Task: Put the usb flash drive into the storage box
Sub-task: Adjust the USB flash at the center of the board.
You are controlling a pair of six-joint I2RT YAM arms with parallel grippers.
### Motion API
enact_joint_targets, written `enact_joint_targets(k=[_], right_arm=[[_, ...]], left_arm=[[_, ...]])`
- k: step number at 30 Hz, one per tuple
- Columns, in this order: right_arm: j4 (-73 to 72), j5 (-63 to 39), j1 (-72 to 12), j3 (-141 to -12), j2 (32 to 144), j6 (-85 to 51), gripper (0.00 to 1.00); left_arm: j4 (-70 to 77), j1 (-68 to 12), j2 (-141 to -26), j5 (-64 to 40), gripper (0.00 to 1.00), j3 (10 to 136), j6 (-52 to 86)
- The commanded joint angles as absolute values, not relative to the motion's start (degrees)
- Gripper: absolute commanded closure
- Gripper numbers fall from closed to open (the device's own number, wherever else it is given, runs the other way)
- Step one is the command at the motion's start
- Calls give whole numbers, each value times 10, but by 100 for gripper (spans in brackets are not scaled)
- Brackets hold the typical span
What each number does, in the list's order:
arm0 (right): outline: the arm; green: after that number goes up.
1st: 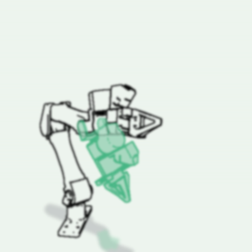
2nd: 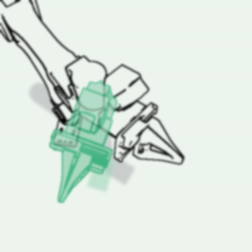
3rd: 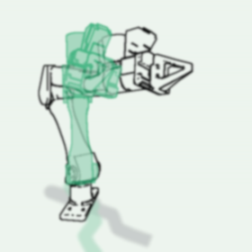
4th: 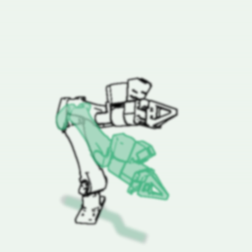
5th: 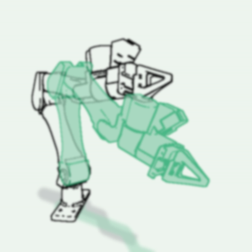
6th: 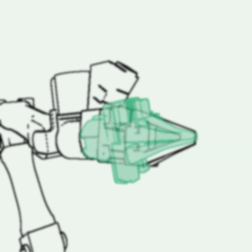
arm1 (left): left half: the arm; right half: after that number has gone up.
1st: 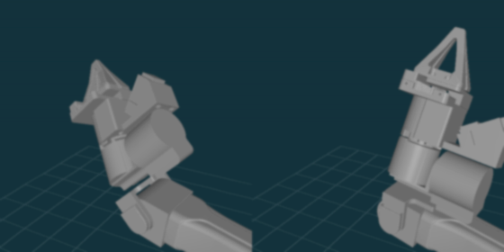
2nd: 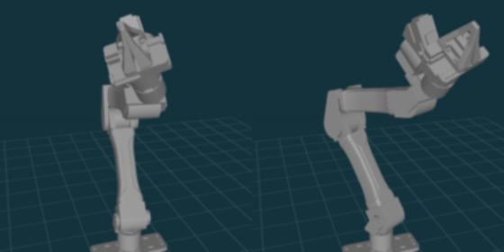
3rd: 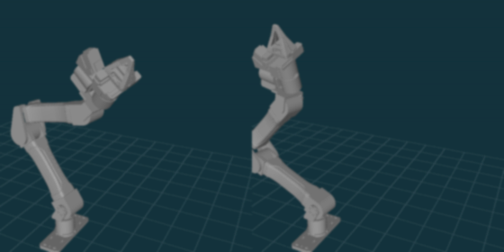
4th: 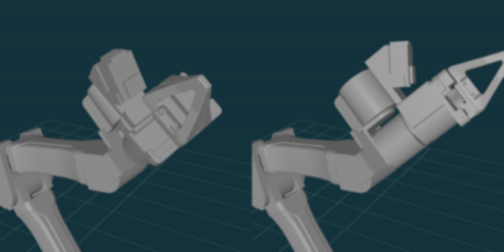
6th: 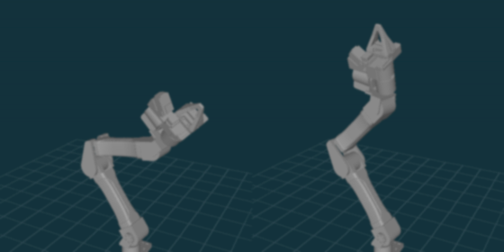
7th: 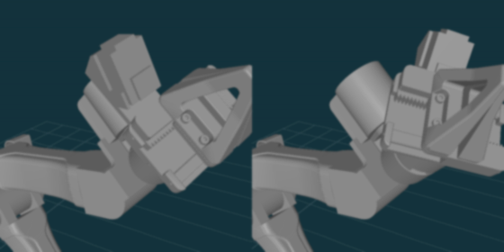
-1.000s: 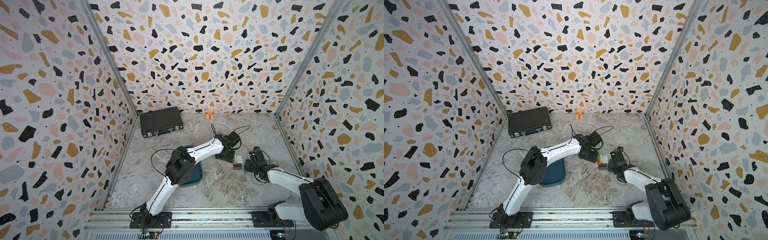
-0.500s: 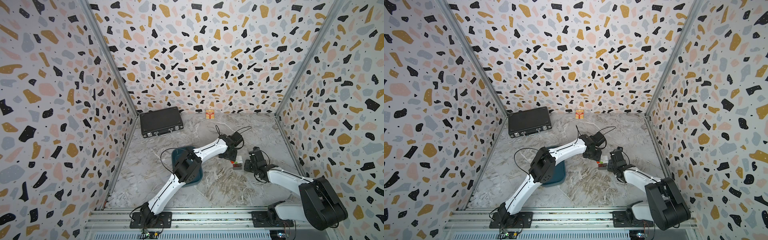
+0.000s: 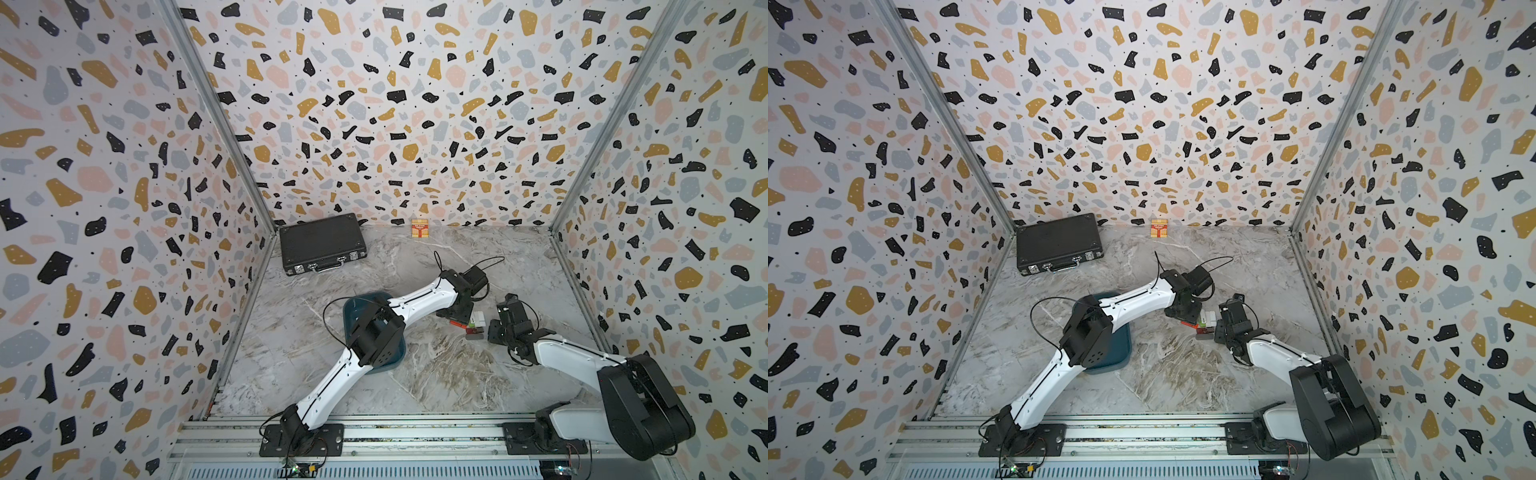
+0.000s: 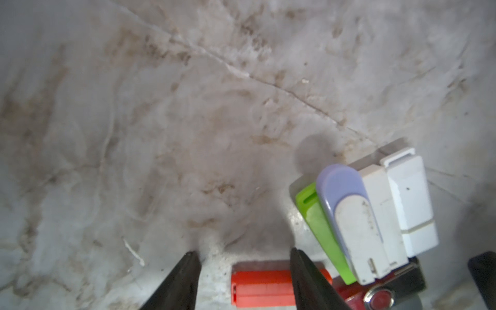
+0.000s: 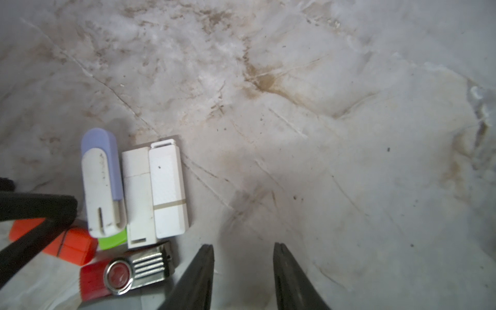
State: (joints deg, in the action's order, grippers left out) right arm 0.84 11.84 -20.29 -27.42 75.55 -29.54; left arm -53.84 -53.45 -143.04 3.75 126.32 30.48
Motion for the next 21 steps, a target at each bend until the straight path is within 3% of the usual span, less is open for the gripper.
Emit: enact_joint_targets(k=[1, 10, 21], right_arm=[[21, 128, -207, -295, 757, -293, 58], [21, 128, -208, -295, 758, -292, 58], [21, 132, -210, -296, 759, -292, 58]], left_arm=[[-583, -538, -1408, 44, 42, 1223, 285], [-545, -547, -1343, -32, 43, 1114, 234], [-496, -547, -1295, -55, 42, 1086, 244]])
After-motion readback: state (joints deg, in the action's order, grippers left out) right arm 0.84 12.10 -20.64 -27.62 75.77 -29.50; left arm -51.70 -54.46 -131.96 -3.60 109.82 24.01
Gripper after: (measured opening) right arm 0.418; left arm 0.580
